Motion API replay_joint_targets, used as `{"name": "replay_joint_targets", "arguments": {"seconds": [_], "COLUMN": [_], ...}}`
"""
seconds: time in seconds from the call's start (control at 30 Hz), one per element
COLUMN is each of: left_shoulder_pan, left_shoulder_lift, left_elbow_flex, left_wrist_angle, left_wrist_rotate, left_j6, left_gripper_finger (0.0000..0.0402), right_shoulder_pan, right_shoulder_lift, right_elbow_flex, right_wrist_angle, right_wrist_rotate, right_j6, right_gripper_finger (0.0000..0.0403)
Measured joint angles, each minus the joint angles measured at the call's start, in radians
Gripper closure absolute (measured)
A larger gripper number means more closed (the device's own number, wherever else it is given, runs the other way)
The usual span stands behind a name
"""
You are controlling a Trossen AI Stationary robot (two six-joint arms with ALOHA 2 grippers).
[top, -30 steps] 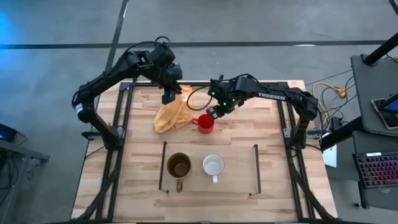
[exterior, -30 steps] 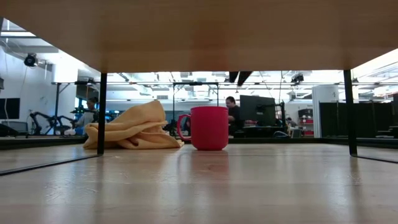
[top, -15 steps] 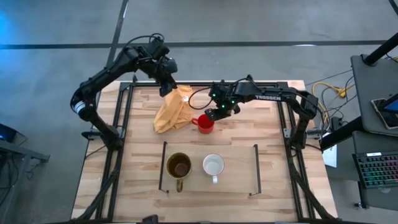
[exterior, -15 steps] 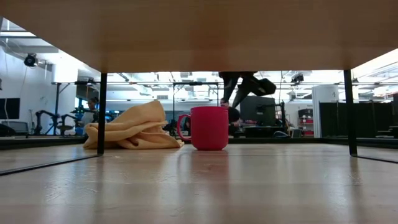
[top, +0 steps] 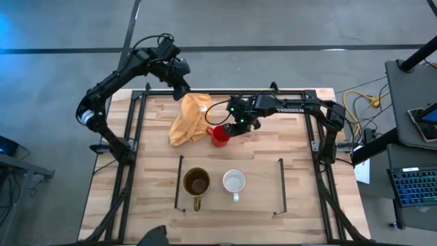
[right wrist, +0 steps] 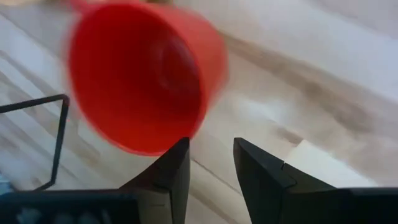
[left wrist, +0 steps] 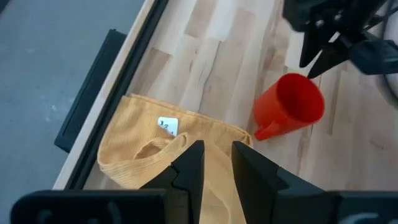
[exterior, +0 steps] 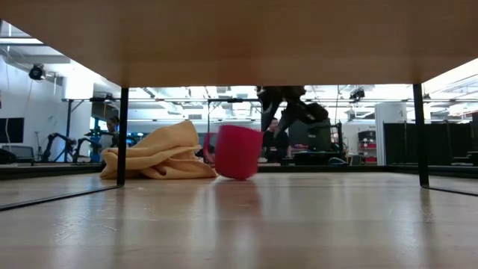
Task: Stack small to large cups/mugs on shelf
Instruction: Put the red mug on the shelf
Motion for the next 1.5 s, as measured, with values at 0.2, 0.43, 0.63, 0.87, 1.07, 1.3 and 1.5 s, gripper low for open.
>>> {"name": "replay_joint_targets", "arguments": {"seconds": [0.2, 0.43, 0.63, 0.87, 1.07, 1.3, 1.5], "left_shoulder_pan": [0.0, 0.0, 0.006, -0.014, -0.043, -0.126, -0.161], "left_shoulder_lift": [0.0, 0.0, -0.001, -0.003, -0.005, -0.006, -0.006], "left_elbow_flex": [-0.028, -0.029, -0.098, -0.297, -0.395, -0.425, -0.528], "left_wrist_angle": [0.004, 0.014, -0.01, 0.06, 0.227, 0.245, 0.286], "left_wrist_rotate": [0.0, 0.001, 0.034, 0.162, 0.164, 0.239, 0.207], "left_j6": [0.0, 0.0, 0.034, 0.079, 0.109, 0.106, 0.105], "left_gripper_finger": [0.0334, 0.0334, 0.0334, 0.0334, 0.0334, 0.0334, 0.0334], "right_shoulder_pan": [-0.001, -0.001, -0.005, -0.007, -0.007, 0.017, 0.017], "right_shoulder_lift": [0.007, 0.004, 0.003, 0.003, 0.003, 0.003, 0.003], "right_elbow_flex": [0.001, 0.055, 0.105, 0.092, 0.09, 0.09, 0.09], "right_wrist_angle": [0.0, 0.001, 0.001, -0.003, -0.004, -0.001, 0.0], "right_wrist_rotate": [0.016, 0.033, 0.084, 0.086, 0.058, 0.021, 0.025], "right_j6": [0.003, -0.002, -0.027, -0.03, -0.017, 0.003, 0.01], "right_gripper_finger": [0.0284, 0.0282, 0.0282, 0.028, 0.028, 0.029, 0.0301]}}
